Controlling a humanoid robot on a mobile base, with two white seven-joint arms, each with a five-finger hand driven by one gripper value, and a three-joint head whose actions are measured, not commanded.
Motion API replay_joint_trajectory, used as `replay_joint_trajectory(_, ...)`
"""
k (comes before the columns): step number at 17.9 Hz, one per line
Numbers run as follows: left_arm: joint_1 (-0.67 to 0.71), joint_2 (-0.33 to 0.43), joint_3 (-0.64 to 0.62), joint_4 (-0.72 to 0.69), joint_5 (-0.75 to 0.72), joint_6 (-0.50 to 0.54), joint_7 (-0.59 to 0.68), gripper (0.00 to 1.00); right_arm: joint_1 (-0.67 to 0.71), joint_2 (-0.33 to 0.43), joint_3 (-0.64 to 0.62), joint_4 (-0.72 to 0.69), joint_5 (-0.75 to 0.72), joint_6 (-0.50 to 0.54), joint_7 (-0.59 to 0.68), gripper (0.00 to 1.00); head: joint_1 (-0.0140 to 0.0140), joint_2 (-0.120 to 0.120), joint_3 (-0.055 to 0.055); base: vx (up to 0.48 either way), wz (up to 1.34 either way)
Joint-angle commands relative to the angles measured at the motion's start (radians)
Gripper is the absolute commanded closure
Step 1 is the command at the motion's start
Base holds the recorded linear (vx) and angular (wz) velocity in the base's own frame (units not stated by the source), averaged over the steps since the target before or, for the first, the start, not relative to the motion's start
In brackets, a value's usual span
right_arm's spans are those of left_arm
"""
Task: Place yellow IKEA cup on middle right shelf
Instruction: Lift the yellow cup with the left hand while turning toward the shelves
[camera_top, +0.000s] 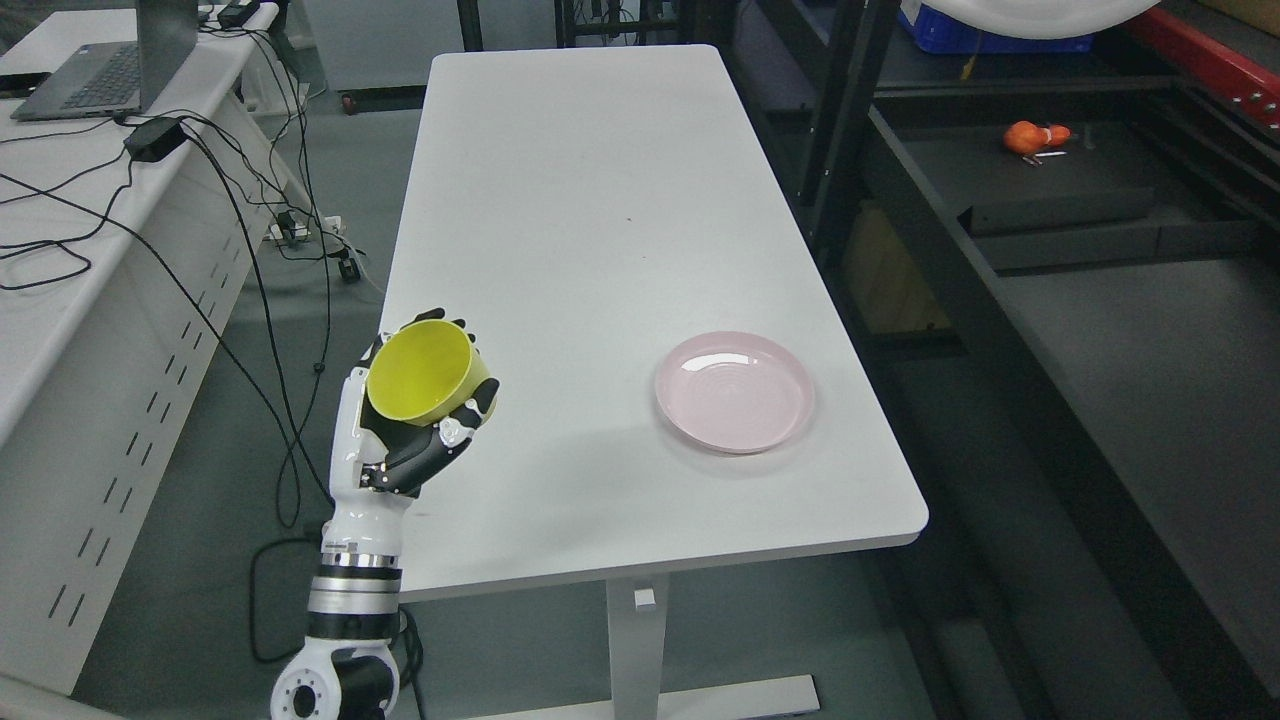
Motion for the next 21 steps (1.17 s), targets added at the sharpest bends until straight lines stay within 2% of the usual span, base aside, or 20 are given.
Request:
replay_joint_trajectory(1,-0.001,0.018,0.010,-0.057,0.000,0.005,0.000,1.00,0.014,-0.017,0.017,0.000,-0.025,0.001,0.000,0.01,0.0000,0.000,0.000,-0.165,-0.34)
replay_joint_trajectory(12,0.004,0.018,-0.005,-0.057,0.000,0.005,0.000,1.00,0.014,-0.017,0.017,0.000,-0.025,0.001,0.000,0.01,0.0000,0.000,0.000,-0.233,-0.37)
replay_joint_trajectory(21,0.007,0.018,-0.005,-0.058,0.000,0.006,0.000,1.00,0.014,-0.017,0.017,0.000,-0.025,0.001,0.000,0.01,0.0000,0.000,0.000,-0.241,-0.64)
